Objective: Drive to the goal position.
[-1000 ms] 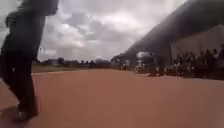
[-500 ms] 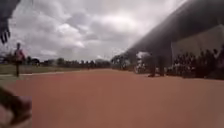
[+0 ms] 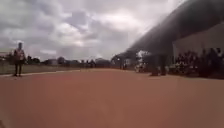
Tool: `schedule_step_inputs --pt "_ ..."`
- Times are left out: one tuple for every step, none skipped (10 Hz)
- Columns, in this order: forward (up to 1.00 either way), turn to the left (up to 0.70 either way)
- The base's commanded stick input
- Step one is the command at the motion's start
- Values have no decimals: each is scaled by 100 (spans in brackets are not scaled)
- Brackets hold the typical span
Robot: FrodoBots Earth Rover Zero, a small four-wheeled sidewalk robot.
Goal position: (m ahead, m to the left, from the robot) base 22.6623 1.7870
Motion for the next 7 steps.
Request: schedule_step_inputs --pt "70 0" --pt "70 0" --pt "70 0" --pt "70 0" --pt "70 0" --pt "70 0" --pt "70 0"
